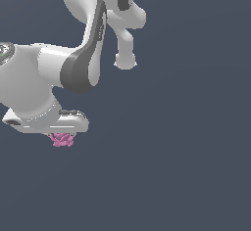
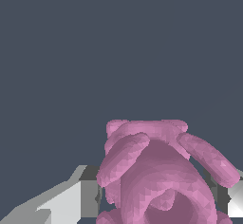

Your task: Pick up the object and move it to a goal position.

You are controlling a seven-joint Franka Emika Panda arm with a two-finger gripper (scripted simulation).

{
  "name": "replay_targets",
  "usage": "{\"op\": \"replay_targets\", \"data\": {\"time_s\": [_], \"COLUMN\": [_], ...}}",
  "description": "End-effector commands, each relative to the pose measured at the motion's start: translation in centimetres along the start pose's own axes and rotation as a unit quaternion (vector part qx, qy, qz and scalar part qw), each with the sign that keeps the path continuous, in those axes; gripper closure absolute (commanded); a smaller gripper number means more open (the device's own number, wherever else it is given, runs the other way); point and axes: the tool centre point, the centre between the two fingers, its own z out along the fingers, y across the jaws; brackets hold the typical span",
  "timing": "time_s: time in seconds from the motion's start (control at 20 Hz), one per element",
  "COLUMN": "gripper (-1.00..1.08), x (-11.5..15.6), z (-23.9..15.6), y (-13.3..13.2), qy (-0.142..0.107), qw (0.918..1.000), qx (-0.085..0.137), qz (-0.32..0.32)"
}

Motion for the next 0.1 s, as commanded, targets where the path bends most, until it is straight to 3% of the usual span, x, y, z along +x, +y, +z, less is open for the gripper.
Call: {"op": "replay_targets", "data": {"time_s": [0.0, 0.05], "gripper": [1.08, 1.08], "x": [0.11, 0.12], "z": [-0.08, -0.08], "y": [0.05, 0.06], "qy": [0.0, 0.0], "qw": [1.0, 1.0], "qx": [0.0, 0.0], "qz": [0.0, 0.0]}}
